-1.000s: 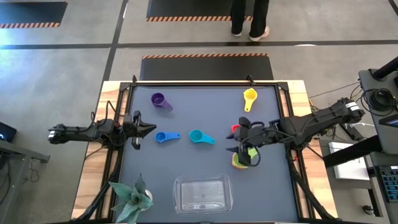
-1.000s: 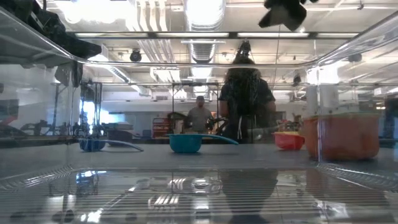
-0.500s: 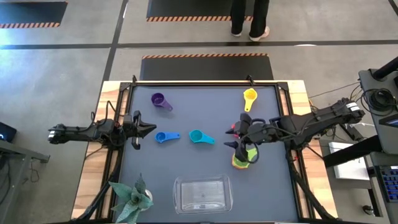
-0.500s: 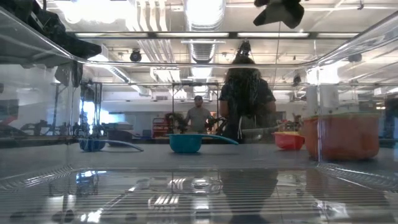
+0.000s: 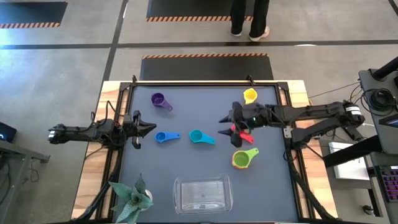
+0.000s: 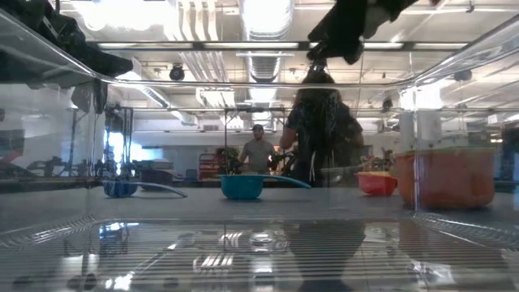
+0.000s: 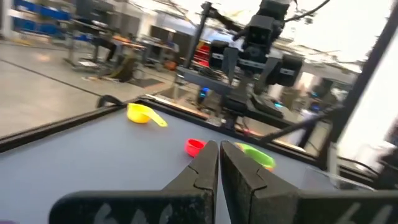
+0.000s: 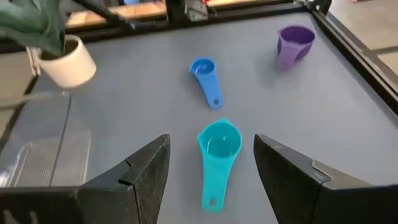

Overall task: Nest measuring cups in basket
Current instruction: Stack the purple measuring cup on top of the green measuring cup

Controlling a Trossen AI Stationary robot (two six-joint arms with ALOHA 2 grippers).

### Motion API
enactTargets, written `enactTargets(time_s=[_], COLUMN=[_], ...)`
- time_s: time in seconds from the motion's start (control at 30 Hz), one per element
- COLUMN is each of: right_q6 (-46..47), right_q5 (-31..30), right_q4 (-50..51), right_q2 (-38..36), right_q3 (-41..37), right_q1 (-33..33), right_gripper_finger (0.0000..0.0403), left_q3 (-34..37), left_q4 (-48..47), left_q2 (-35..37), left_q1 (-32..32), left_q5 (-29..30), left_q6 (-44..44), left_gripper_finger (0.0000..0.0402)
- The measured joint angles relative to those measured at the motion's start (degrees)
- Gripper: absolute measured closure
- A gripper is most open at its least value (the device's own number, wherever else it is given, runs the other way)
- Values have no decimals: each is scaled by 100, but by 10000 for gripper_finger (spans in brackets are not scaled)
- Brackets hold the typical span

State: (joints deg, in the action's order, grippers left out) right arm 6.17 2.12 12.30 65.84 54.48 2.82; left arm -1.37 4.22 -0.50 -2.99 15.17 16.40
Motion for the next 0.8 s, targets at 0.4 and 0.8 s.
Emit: enactTargets(time_s=[0.4, 0.8], right_q6=[240, 1909], right_q5=[1183, 591], right_q4=[-611, -1815], right_q2=[734, 1634], right_q3=[-57, 831], right_q1=[895, 923], right_gripper_finger=[184, 184], left_q3=[0, 0], left_q4=[-1, 529], left_q2=[0, -1], left_q1=[5, 14], left_q5=[237, 310], left_q6=[-594, 46], left_gripper_finger=[402, 402])
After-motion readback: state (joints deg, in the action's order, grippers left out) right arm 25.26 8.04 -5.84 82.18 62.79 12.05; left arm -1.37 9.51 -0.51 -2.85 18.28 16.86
